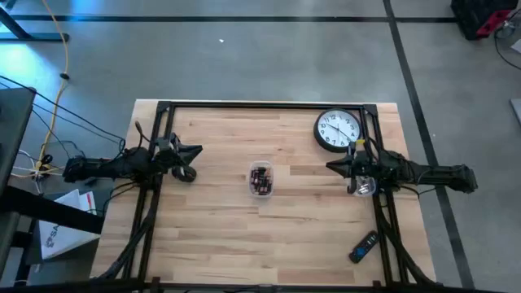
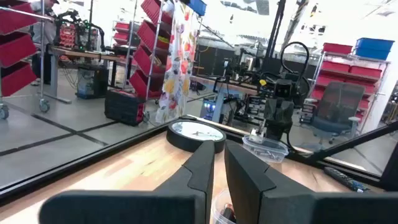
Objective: Insert battery
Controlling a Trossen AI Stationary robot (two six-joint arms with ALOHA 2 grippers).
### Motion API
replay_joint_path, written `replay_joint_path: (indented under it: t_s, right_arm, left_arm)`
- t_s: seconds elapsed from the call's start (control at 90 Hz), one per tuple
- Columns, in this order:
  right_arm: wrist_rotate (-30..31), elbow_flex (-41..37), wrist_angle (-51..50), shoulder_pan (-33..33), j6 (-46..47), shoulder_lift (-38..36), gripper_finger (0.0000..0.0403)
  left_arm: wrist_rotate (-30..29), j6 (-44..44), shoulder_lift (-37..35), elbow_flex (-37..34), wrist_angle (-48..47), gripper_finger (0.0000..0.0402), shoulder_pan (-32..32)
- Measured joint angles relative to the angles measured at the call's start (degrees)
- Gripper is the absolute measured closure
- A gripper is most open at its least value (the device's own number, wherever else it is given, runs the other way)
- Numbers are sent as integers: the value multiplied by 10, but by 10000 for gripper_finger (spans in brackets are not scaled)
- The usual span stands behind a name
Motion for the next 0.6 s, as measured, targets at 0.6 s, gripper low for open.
replay_joint_path:
  t_s: [0.6]
  right_arm:
    - [-53,0,-3,32,223,47,403]
  left_arm:
    - [-30,-135,0,-1,27,378,1]
